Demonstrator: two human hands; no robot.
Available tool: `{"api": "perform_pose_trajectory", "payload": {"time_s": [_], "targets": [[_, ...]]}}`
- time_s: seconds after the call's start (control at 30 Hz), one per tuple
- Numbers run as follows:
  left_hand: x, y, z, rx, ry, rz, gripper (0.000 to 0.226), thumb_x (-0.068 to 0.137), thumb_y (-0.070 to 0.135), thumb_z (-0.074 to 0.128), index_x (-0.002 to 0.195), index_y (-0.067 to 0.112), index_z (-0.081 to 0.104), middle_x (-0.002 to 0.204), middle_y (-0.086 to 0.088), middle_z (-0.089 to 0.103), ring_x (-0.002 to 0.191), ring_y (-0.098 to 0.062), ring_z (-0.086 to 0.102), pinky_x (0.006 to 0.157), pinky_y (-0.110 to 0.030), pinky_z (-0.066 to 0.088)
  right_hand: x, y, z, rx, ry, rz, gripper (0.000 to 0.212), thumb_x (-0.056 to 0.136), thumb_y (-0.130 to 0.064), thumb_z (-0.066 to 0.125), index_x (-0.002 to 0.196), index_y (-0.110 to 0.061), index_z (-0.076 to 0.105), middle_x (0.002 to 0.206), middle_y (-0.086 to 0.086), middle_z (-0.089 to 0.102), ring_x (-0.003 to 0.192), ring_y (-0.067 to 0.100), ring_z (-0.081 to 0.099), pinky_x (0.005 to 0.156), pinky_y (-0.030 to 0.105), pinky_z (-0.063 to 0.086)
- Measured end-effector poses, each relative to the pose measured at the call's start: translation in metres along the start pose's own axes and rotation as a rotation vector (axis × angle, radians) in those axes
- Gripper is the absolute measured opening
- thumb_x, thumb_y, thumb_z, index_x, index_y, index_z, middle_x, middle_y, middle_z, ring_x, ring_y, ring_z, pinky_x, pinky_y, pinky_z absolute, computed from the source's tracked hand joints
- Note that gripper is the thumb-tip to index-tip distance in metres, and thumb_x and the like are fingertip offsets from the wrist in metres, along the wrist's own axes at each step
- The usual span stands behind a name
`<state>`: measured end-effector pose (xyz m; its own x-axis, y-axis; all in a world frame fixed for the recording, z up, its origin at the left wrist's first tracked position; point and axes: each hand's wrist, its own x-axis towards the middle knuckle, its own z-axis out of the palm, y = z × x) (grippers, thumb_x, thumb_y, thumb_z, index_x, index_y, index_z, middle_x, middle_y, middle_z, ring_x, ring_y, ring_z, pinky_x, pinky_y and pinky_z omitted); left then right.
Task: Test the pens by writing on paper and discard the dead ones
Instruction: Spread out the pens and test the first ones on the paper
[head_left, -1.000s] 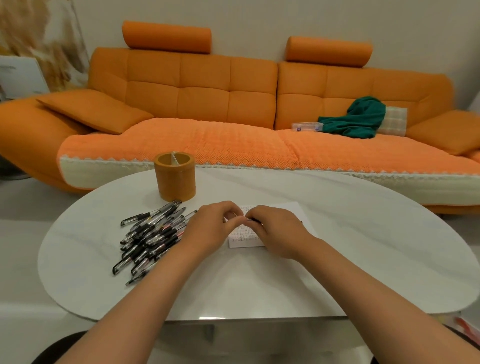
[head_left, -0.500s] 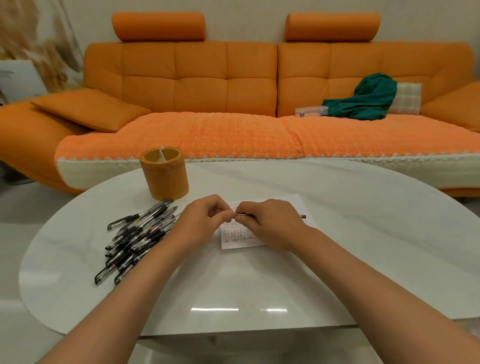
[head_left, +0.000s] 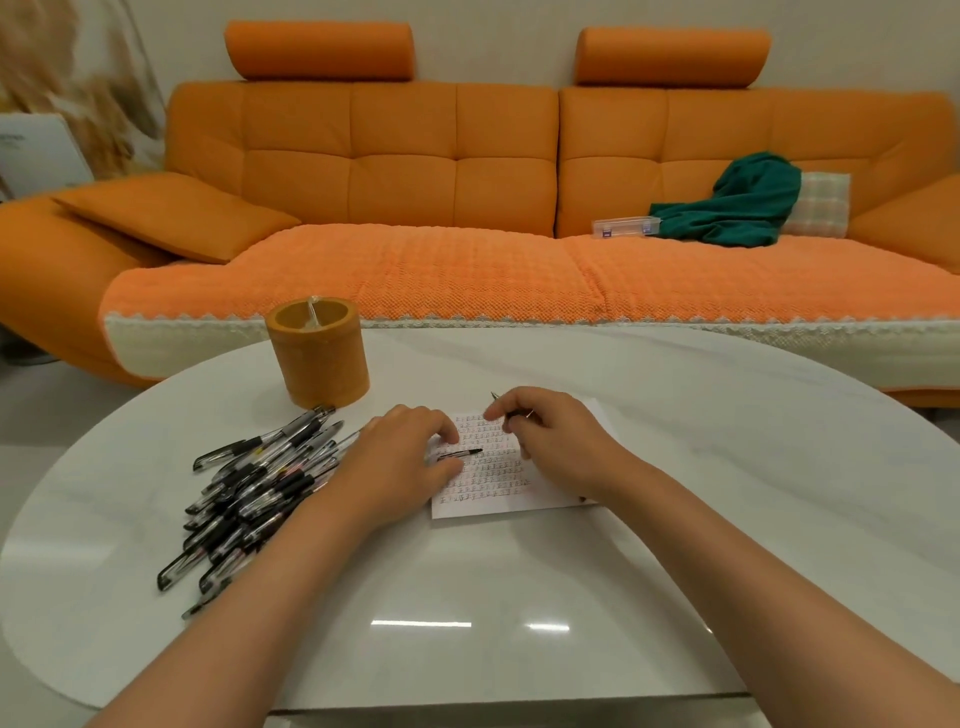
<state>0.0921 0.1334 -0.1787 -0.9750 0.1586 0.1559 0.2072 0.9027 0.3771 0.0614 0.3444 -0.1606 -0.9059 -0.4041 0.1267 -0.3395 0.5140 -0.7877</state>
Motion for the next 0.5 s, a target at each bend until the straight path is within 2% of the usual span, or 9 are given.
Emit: {"api": "perform_pose_trajectory", "payload": {"time_s": [0.1,0.2,0.23,0.3,0.37,0.43,0.5], "targets": [[0.003,-0.005,-0.006,-0.043,-0.116,0.011,0.040,0.092,0.054,0.059,0.129,0.041,0.055,0.137,0.020,0.051,0.131,-0.006,0.038,0.109,-0.038,0.036,0.003,-0.003,0.000,0.305,-0.031,0.077,0.050,0.095,0.007,0.034,0.120,-0.018,0.068,0.095,0.002,0.063,0.073,0.015,0.059,0.064,0.026,0.049],[0.004,-0.009,-0.011,-0.026,-0.216,0.026,0.044,0.093,0.050,0.059,0.136,0.041,0.053,0.148,0.020,0.042,0.137,-0.005,0.031,0.113,-0.037,0.031,0.002,-0.002,-0.001,0.380,-0.074,0.091,0.058,0.089,0.019,0.035,0.125,-0.015,0.066,0.095,0.004,0.061,0.074,0.015,0.059,0.065,0.025,0.050],[0.004,-0.010,-0.011,-0.019,-0.232,0.034,0.046,0.092,0.049,0.060,0.137,0.042,0.053,0.149,0.021,0.040,0.138,-0.005,0.030,0.113,-0.036,0.030,0.000,-0.001,0.000,0.391,-0.090,0.077,0.055,0.090,0.018,0.041,0.125,-0.016,0.066,0.094,0.004,0.060,0.074,0.016,0.059,0.067,0.027,0.051],[0.004,-0.011,-0.011,-0.024,-0.237,0.047,0.048,0.091,0.048,0.062,0.137,0.042,0.052,0.150,0.022,0.039,0.138,-0.005,0.028,0.112,-0.034,0.028,-0.005,-0.001,0.003,0.420,-0.114,0.033,0.033,0.097,0.001,0.055,0.123,-0.017,0.066,0.087,0.004,0.058,0.072,0.017,0.058,0.068,0.030,0.051],[0.003,-0.011,-0.010,-0.036,-0.224,0.057,0.049,0.090,0.050,0.064,0.137,0.042,0.053,0.149,0.021,0.039,0.138,-0.004,0.026,0.111,-0.034,0.028,-0.007,-0.004,0.006,0.508,-0.109,0.051,0.020,0.102,-0.016,0.053,0.114,-0.015,0.070,0.079,0.004,0.058,0.068,0.020,0.057,0.063,0.034,0.048],[0.002,-0.012,-0.008,-0.051,-0.213,0.053,0.050,0.088,0.052,0.065,0.136,0.043,0.053,0.147,0.018,0.038,0.138,-0.005,0.022,0.111,-0.035,0.027,-0.007,-0.009,0.009,0.607,-0.107,0.099,0.027,0.105,-0.017,0.045,0.106,-0.010,0.071,0.075,0.009,0.060,0.060,0.024,0.056,0.055,0.034,0.043],[0.001,-0.012,-0.007,-0.065,-0.213,0.042,0.051,0.087,0.053,0.066,0.135,0.044,0.052,0.144,0.018,0.037,0.137,-0.006,0.021,0.112,-0.036,0.027,-0.008,-0.012,0.014,0.637,-0.117,0.134,0.030,0.103,-0.009,0.042,0.101,-0.008,0.072,0.074,0.015,0.063,0.054,0.027,0.057,0.049,0.029,0.040]]}}
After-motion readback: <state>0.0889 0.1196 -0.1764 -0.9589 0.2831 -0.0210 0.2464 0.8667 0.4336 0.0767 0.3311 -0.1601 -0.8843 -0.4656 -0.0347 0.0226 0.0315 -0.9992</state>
